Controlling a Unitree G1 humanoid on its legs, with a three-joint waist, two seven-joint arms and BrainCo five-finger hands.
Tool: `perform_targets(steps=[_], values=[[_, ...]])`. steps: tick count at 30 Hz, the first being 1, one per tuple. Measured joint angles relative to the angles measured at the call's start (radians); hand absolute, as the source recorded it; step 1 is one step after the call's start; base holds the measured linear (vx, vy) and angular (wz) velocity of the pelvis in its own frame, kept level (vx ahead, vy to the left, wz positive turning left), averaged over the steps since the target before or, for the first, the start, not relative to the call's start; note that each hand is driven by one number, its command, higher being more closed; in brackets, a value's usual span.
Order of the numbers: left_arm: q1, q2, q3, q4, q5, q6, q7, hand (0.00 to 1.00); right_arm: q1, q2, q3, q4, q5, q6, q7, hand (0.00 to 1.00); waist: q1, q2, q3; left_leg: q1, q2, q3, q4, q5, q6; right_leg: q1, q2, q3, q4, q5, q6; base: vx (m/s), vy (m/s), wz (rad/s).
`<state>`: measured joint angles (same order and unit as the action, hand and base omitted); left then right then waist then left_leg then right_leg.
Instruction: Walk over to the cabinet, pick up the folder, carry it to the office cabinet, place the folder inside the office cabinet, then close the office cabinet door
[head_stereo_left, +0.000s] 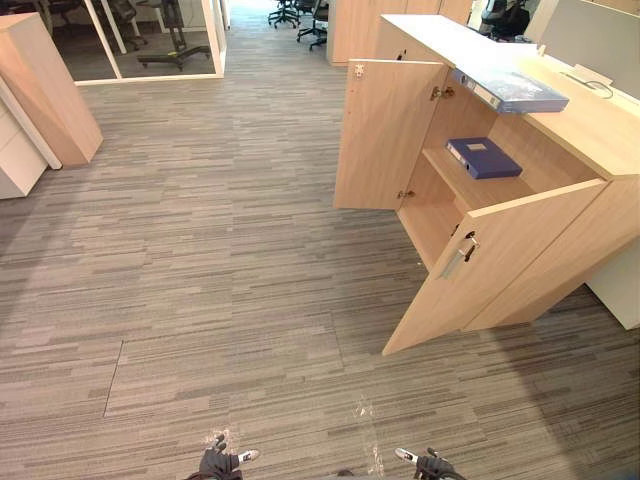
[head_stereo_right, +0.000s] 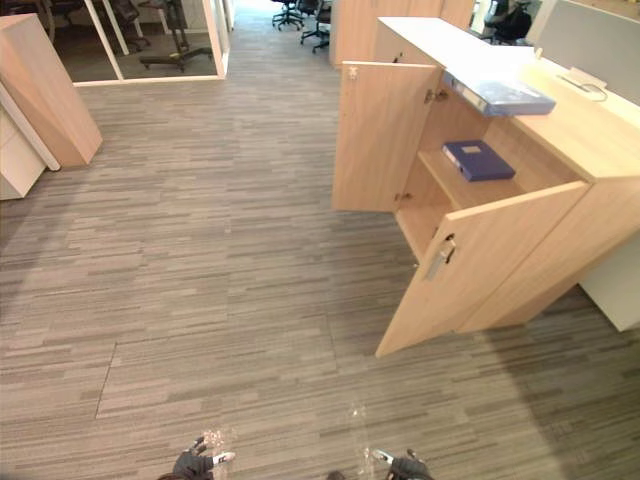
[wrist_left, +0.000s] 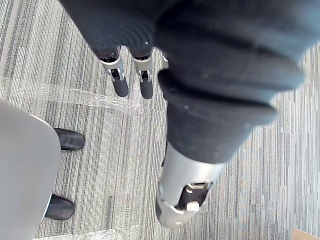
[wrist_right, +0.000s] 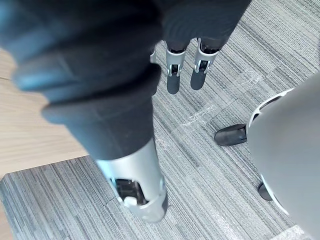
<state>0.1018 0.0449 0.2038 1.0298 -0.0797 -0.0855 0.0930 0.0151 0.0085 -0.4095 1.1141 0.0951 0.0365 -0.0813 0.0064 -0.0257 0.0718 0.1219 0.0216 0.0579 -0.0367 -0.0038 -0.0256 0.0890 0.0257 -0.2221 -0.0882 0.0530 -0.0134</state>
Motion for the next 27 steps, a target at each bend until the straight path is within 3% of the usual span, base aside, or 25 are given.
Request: perform_targets(steps=[17, 22, 25, 27], values=[[0.000, 0.000, 0.000, 0.000, 0.000, 0.000, 0.010, 0.00, 0.000, 0.000, 0.000, 0.008, 0.000, 0.000, -0.001, 0.00, 0.000, -0.005, 0.001, -0.003, -0.001, -0.016, 0.000, 0.001, 0.000, 0.003, -0.002, -0.019, 0.000, -0.002, 0.001, 0.00, 0.000, 0.02], [0.007, -0.002, 0.029, 0.002, -0.079, 0.000, 0.021, 0.00, 0.000, 0.000, 0.000, 0.015, 0.000, 0.000, -0.001, 0.00, 0.000, -0.010, 0.002, -0.007, -0.004, -0.023, -0.005, 0.005, 0.001, 0.002, -0.004, -0.028, 0.000, -0.013, 0.009, 0.01, 0.003, 0.07], [0.009, -0.004, 0.077, -0.003, -0.165, -0.007, 0.031, 0.00, 0.008, 0.000, -0.005, 0.022, 0.002, 0.000, -0.001, 0.00, -0.006, -0.010, 0.011, -0.125, -0.007, -0.048, 0.236, -0.107, -0.006, 0.003, -0.014, -0.053, 0.015, -0.036, 0.003, 0.02, 0.025, 0.35], [0.010, -0.004, 0.121, -0.004, -0.217, -0.012, 0.034, 0.00, 0.008, 0.000, -0.004, 0.027, 0.002, 0.000, -0.001, 0.00, 0.001, -0.012, 0.024, -0.203, 0.005, -0.016, 0.441, -0.158, -0.046, 0.011, -0.017, -0.057, 0.039, -0.062, -0.003, 0.00, 0.099, 0.09]])
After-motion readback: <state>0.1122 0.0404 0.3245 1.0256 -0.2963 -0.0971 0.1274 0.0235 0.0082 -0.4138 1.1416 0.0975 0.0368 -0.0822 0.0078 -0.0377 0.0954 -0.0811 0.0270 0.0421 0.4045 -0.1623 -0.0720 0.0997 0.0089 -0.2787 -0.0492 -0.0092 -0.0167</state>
